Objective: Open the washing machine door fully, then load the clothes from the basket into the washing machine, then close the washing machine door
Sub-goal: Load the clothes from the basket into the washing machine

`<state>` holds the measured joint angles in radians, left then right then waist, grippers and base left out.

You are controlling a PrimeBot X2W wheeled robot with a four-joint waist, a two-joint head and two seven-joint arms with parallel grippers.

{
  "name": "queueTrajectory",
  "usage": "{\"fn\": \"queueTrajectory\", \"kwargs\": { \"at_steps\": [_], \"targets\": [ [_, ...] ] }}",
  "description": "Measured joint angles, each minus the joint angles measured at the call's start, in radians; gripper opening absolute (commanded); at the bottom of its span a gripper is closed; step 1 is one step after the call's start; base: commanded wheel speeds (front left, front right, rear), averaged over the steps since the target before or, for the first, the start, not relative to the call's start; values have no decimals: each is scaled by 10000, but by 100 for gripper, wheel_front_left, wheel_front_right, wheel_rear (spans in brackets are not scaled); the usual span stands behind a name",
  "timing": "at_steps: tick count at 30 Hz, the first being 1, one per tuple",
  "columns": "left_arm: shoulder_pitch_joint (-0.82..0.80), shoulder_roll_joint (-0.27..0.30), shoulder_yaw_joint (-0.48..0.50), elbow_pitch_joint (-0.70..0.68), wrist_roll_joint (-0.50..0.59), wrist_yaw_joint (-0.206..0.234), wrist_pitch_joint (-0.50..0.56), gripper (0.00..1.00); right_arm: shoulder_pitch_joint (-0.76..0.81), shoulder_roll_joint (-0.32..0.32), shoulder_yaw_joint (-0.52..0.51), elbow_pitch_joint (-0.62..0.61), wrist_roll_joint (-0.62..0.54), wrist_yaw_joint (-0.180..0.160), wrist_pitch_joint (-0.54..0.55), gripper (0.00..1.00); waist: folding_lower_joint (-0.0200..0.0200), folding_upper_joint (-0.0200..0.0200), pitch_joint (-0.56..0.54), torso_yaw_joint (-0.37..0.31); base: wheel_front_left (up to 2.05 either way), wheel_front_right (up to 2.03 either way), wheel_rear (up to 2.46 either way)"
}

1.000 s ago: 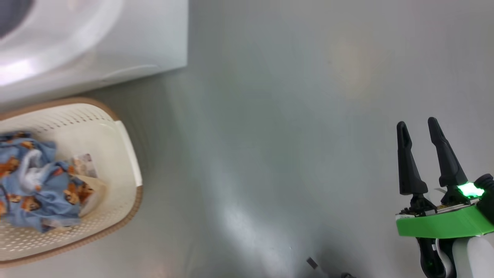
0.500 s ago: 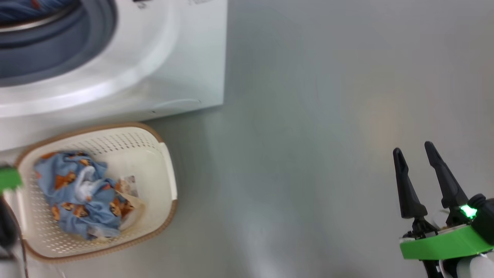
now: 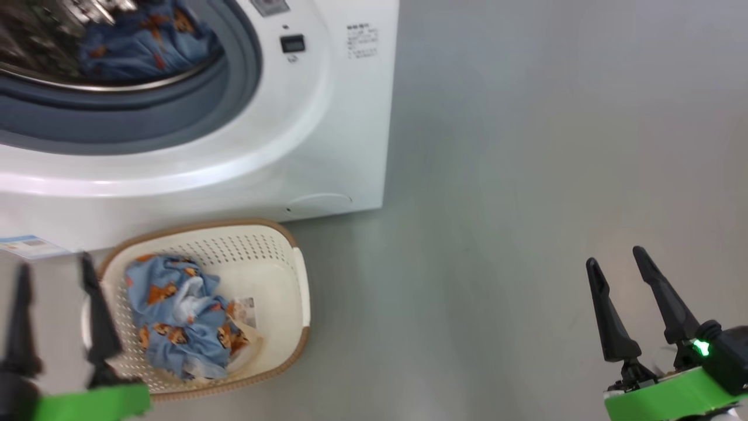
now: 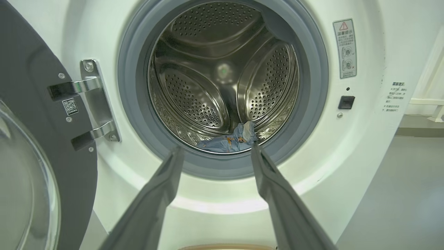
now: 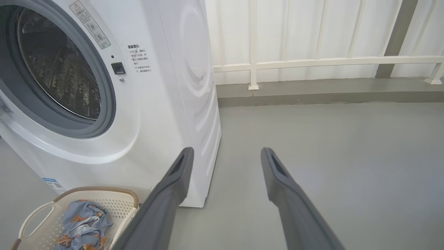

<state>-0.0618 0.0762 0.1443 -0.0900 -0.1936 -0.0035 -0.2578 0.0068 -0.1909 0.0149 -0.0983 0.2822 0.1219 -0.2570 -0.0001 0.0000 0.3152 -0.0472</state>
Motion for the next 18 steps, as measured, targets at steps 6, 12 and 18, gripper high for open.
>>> {"fn": "queueTrajectory", "kwargs": {
  "at_steps": [6,12,18],
  "targets": [
    [856,-215,-612,-69,339,121,0,100,404,-13,42,121,-65,0,0,100,0,0,-663,231,0,0,0],
    [1438,-245,-1149,-50,339,151,0,100,840,15,38,196,-96,0,0,100,0,0,-1355,392,0,0,0],
    [2113,-253,-1373,111,341,92,2,100,1288,115,58,307,-349,0,0,100,0,0,-2078,470,0,0,0]
  ]
}}
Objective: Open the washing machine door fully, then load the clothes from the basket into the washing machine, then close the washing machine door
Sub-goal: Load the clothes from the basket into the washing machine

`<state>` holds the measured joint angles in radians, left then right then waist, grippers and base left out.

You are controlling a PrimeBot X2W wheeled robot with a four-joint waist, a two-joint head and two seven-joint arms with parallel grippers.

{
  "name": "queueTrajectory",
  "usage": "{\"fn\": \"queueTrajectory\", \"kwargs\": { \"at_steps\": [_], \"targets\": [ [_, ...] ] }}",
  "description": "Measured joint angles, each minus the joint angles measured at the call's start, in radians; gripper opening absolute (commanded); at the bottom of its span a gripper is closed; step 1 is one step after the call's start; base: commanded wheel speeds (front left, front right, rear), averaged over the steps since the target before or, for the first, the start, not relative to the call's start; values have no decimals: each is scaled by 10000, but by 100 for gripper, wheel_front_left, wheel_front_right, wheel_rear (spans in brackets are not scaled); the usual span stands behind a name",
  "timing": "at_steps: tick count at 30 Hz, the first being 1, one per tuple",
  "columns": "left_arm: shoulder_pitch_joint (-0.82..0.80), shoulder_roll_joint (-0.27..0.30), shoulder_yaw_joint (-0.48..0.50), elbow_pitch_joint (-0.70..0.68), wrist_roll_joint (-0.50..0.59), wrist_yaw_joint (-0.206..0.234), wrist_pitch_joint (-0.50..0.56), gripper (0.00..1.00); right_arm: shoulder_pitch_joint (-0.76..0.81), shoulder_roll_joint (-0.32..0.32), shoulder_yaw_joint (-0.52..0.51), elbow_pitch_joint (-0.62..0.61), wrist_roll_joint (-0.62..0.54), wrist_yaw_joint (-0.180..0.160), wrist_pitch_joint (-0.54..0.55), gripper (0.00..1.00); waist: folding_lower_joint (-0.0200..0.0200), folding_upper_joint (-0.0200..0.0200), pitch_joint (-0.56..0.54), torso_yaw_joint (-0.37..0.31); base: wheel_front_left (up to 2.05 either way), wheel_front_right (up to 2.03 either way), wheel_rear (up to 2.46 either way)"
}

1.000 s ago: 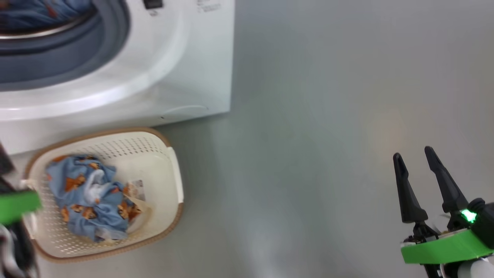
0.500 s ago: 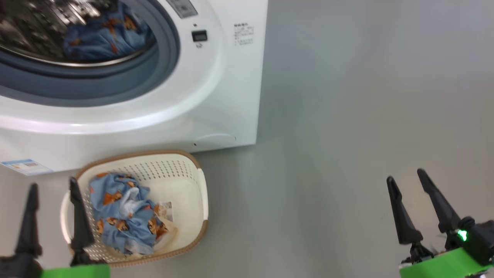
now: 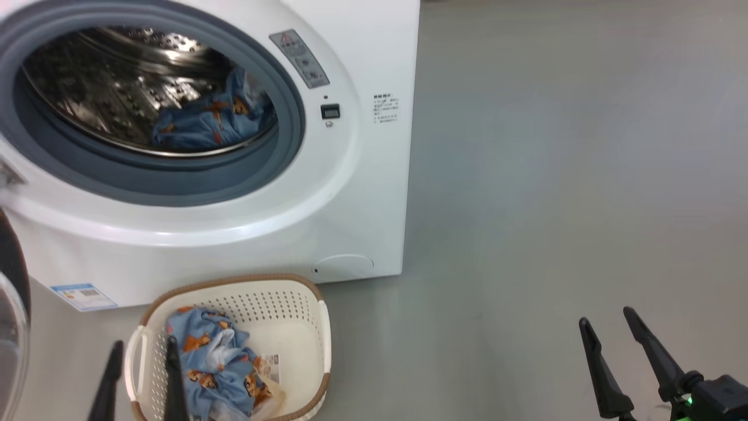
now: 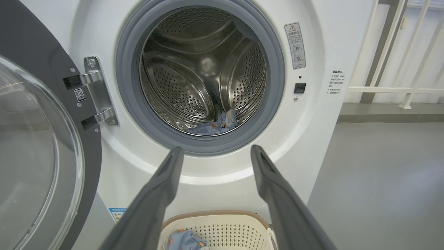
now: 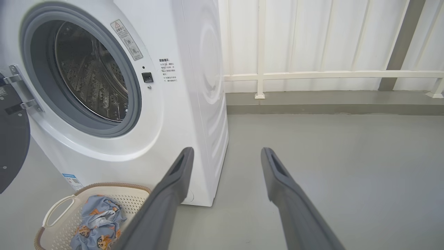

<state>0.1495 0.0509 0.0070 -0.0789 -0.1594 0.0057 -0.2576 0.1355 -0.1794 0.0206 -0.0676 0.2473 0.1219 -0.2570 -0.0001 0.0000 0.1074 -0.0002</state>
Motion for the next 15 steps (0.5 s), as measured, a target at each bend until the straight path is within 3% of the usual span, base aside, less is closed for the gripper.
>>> {"fn": "queueTrajectory", "kwargs": {
  "at_steps": [15],
  "targets": [
    [570,0,-460,332,71,-203,8,100,535,230,270,182,-13,0,0,100,0,0,-1212,71,0,0,0]
  ]
}}
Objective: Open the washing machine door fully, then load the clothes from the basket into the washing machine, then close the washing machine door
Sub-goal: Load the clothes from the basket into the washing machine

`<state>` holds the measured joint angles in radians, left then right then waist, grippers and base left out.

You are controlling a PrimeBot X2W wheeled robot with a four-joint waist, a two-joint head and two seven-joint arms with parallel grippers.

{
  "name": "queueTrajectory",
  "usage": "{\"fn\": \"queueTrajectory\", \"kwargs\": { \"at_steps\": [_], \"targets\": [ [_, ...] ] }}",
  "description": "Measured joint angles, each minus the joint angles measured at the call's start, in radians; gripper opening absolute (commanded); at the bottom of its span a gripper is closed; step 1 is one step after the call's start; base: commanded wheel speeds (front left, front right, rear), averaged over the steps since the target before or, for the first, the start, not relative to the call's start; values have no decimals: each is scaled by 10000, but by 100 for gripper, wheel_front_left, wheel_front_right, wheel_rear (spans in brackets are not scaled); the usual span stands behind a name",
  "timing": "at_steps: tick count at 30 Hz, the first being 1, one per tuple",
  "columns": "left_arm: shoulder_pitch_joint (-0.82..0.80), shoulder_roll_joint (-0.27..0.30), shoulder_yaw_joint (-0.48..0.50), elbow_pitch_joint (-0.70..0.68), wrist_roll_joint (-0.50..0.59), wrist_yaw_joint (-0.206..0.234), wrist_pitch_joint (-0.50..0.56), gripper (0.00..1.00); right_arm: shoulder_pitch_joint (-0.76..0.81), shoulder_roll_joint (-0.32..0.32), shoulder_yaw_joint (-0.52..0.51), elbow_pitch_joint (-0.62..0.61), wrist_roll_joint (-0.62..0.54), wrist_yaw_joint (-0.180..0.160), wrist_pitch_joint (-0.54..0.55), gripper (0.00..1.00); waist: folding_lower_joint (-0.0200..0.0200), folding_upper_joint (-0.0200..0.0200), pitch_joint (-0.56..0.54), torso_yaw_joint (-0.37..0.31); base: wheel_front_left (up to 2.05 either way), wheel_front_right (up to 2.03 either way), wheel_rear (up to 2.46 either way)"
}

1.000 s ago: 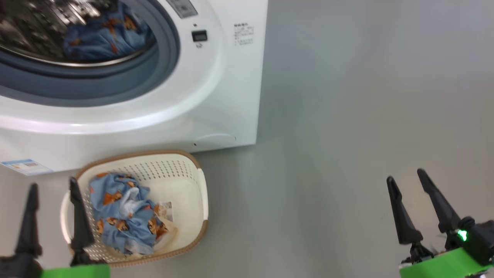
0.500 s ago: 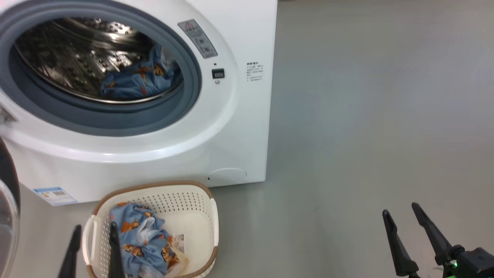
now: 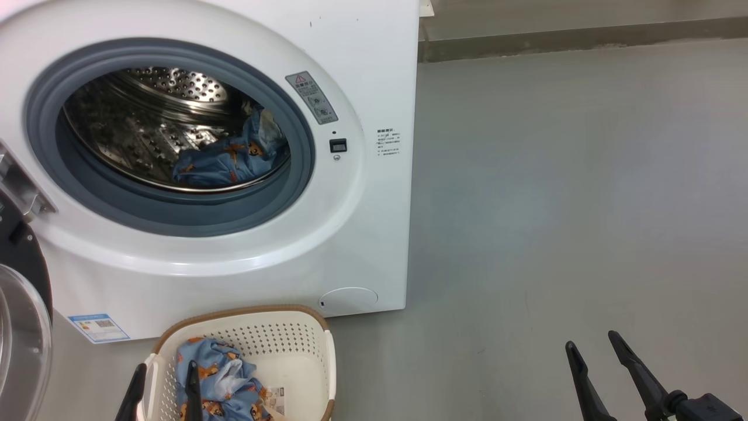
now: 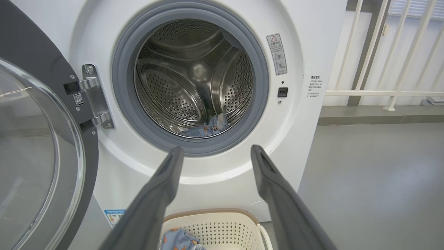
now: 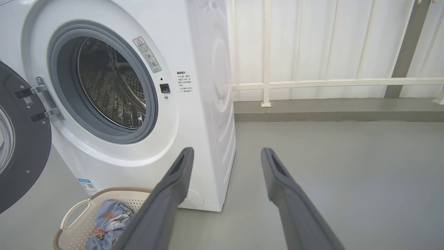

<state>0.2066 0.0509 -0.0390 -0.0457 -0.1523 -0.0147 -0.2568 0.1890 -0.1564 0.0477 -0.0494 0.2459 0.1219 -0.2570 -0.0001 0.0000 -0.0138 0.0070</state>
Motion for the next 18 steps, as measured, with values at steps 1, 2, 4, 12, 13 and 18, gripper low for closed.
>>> {"fn": "queueTrajectory", "kwargs": {
  "at_steps": [1,2,4,12,13,18],
  "targets": [
    [0,0,-10,12,0,-2,0,100,6,0,2,10,0,0,0,100,0,0,-16,4,0,0,0],
    [0,0,-21,25,2,-2,0,100,6,0,2,15,0,0,0,100,0,0,-26,9,0,0,0],
    [0,0,-25,33,2,-2,0,100,6,2,17,15,0,0,0,100,0,0,-36,8,0,0,0],
    [-2,0,-17,61,2,-2,0,100,6,6,29,38,0,0,0,100,0,0,-11,17,0,0,0],
    [-2,2,-17,61,0,-2,0,100,6,6,27,38,0,0,0,100,0,0,-5,22,0,0,0],
    [-2,0,-31,63,0,-2,0,100,6,4,29,38,0,0,0,100,1,0,19,46,0,0,0]
  ]
}}
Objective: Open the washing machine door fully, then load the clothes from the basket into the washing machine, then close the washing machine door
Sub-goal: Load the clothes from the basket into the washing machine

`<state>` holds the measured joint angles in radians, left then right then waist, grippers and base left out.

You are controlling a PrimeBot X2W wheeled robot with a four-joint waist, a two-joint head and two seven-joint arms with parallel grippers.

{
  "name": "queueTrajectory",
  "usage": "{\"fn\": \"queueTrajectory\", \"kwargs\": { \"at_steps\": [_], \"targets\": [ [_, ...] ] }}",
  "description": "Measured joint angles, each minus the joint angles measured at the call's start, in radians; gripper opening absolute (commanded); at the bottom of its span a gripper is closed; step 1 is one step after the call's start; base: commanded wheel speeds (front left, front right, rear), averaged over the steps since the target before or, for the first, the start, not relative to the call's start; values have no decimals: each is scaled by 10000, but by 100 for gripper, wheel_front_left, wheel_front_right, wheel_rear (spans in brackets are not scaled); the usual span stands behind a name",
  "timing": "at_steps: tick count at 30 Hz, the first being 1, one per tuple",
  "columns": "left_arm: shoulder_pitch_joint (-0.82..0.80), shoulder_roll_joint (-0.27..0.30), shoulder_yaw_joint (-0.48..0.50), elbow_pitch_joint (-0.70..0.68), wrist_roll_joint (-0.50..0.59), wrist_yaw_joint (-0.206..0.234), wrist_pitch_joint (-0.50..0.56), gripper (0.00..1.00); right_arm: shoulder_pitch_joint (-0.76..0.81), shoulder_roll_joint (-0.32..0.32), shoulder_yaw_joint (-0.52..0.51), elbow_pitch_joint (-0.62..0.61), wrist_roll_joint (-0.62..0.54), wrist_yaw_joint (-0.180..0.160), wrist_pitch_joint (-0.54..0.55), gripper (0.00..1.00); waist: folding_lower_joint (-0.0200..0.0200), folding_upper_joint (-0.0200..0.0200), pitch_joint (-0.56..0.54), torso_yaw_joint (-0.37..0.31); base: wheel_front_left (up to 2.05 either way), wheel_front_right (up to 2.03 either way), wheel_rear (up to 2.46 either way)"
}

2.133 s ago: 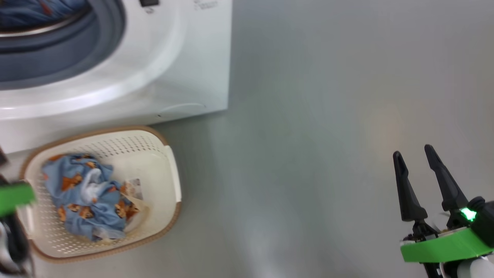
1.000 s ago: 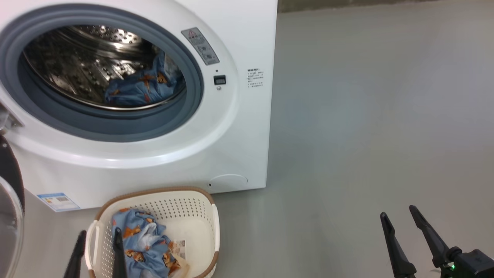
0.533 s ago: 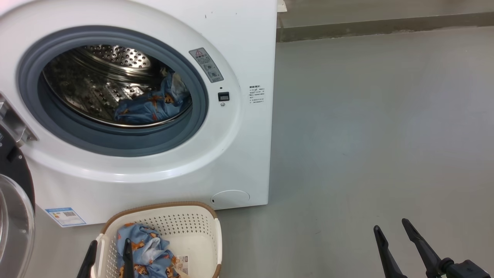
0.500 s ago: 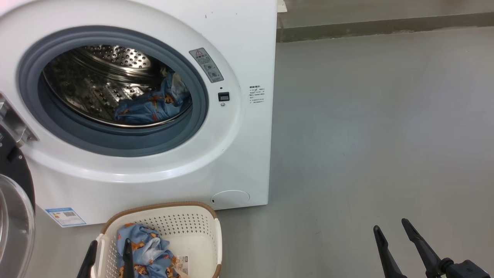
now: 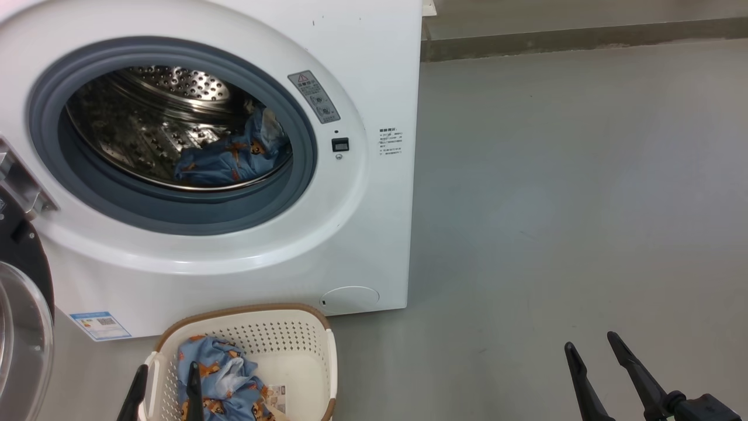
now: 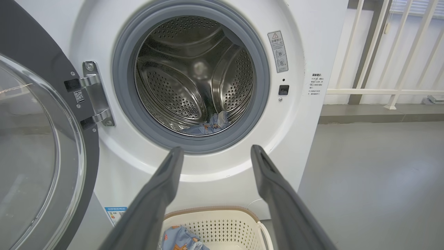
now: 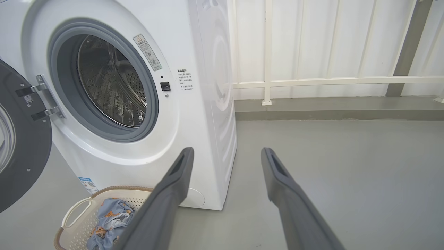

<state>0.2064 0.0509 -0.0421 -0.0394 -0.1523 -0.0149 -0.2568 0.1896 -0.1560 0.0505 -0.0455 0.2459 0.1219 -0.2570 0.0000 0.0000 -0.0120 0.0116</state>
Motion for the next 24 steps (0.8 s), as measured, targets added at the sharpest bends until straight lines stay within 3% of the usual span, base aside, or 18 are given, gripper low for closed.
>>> {"fn": "queueTrajectory", "kwargs": {
  "at_steps": [14,24],
  "targets": [
    [-52,2,-40,631,-19,2,2,100,-1,-12,33,-69,19,0,0,100,0,0,278,-28,0,0,0],
    [-1932,-10,-560,3152,-125,-267,370,100,-223,-119,-153,-330,31,0,0,100,1,0,1301,-91,0,0,0]
  ]
}}
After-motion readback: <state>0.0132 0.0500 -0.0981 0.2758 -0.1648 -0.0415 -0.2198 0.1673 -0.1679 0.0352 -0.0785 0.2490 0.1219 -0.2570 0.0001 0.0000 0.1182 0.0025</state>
